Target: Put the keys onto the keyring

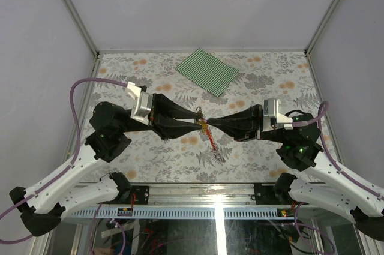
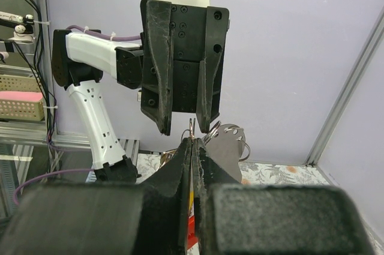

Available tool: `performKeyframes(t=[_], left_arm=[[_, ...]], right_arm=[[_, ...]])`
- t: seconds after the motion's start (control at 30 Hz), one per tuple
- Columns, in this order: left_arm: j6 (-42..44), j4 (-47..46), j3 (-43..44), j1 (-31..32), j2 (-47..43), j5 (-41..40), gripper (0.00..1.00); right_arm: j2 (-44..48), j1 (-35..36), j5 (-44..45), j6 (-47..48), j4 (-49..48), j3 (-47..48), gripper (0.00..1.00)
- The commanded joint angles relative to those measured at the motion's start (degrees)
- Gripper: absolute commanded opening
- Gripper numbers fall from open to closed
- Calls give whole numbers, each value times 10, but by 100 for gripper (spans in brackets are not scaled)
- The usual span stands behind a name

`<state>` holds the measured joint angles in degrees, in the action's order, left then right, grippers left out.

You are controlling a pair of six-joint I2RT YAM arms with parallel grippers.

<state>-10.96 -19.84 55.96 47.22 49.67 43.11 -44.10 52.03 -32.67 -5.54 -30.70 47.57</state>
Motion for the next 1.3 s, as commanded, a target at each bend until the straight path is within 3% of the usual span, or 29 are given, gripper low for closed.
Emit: performKeyframes(t=[0.0, 0.47, 0.8, 0.93, 1.07, 1.27], left_arm=[[-4, -37, -7, 5, 0, 2, 29], [9, -23, -5, 12, 8, -9, 20], [20, -1, -1, 15, 12, -12, 0], [55, 79, 25, 15, 11, -17, 0], [123, 227, 76, 15, 16, -20, 0], [241, 445, 166, 15, 48, -38, 0]], right_arm=[[3, 2, -6, 7, -50, 20, 0], [-4, 1, -10, 4, -48, 20, 0], [-3, 2, -12, -1, -57, 17, 0], [6, 1, -10, 19, -28, 22, 2], [32, 2, 2, 62, 55, 32, 20], [50, 1, 7, 117, 198, 62, 23]])
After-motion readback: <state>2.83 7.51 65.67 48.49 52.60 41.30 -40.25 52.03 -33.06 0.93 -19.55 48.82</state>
